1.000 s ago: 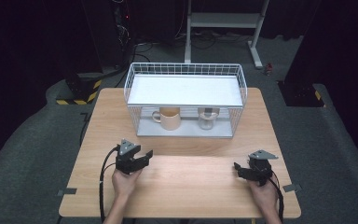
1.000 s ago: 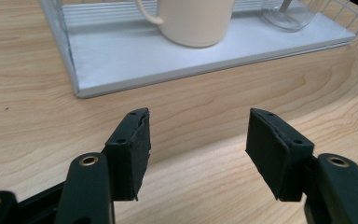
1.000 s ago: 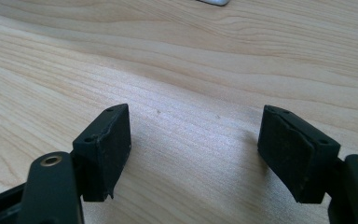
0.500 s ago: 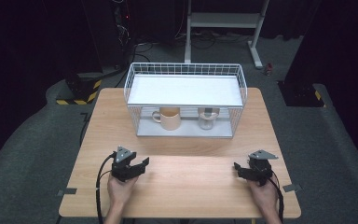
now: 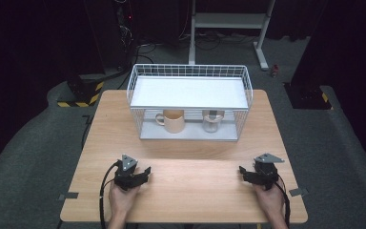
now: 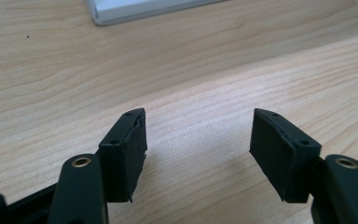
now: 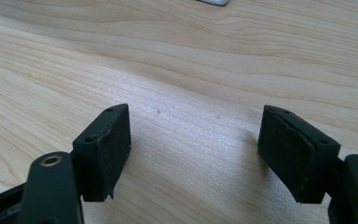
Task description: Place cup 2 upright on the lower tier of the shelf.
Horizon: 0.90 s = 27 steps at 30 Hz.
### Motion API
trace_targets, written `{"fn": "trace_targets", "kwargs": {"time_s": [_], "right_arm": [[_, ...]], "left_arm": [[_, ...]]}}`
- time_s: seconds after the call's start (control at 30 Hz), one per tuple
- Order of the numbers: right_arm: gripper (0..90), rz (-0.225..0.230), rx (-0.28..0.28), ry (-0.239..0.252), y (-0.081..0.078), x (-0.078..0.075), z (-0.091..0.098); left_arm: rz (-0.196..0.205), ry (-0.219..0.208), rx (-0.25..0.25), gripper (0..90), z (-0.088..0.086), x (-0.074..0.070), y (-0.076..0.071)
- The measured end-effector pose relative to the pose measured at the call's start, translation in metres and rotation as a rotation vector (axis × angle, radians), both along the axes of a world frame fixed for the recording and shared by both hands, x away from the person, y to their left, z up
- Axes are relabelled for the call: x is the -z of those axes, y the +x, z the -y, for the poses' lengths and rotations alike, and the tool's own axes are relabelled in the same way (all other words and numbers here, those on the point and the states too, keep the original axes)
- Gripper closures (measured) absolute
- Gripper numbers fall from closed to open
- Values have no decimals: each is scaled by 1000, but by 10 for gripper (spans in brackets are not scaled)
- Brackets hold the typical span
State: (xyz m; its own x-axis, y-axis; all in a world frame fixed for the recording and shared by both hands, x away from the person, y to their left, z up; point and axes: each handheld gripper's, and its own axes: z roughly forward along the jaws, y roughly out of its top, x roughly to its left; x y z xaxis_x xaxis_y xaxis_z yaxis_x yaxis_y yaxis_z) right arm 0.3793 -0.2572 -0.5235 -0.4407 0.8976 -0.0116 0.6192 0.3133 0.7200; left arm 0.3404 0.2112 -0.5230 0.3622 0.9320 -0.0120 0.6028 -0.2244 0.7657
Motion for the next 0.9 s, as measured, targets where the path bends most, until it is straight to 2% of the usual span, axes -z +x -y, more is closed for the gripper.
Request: {"fn": "trace_targets", "kwargs": {"time_s": [0.2,0.43,0.9], "right_arm": [[256,2,-2,-2,0,0,0],[256,1,0,-1,0,0,0],[256,1,0,-1,0,0,0]], "left_arm": [[-5,25,-13,364,0,5,1],[-8,27,-33,321,0,5,3],[-14,21,-34,317,-1,5,3]]}}
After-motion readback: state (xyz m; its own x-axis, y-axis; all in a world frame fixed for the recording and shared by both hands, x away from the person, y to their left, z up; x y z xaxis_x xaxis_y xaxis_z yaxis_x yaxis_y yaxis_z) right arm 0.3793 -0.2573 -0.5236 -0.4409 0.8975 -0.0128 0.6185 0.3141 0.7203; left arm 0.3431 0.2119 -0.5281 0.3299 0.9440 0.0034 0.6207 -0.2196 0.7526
